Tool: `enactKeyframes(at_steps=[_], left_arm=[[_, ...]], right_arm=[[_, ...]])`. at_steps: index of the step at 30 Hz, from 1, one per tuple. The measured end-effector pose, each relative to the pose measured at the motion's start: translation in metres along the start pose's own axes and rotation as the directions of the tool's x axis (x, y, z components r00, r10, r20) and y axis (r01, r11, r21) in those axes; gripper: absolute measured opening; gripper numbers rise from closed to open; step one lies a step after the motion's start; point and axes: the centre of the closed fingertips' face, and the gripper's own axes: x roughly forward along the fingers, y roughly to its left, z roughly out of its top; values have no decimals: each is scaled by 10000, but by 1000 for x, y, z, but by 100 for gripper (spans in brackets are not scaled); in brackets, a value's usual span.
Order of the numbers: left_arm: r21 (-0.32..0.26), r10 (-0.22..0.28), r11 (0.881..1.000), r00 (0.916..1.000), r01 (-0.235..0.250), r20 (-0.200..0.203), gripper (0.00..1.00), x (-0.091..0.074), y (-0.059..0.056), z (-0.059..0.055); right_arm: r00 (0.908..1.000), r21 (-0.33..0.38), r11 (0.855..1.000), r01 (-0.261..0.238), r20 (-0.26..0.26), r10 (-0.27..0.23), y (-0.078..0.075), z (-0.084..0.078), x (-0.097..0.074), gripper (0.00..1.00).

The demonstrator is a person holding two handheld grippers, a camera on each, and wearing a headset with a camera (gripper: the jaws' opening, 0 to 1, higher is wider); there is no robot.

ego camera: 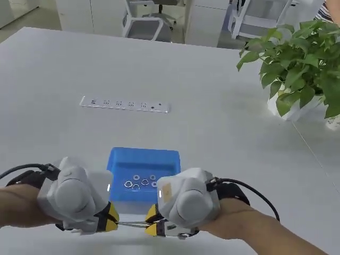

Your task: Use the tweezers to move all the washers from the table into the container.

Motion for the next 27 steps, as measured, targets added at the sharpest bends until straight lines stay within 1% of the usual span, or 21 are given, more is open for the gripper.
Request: enactKeyframes(at_steps=[12,27], left_arm=[[-180,-191,9997,9998,189,-97,5,8,-5,-6],[-187,-335,9993,9993,331,-175,5,16,-10,-5]], right_arm=[[9997,50,9997,-219,-140,220,4,-5,8,9],[9985,50,9994,-353,-409,355,7,-14,12,9]])
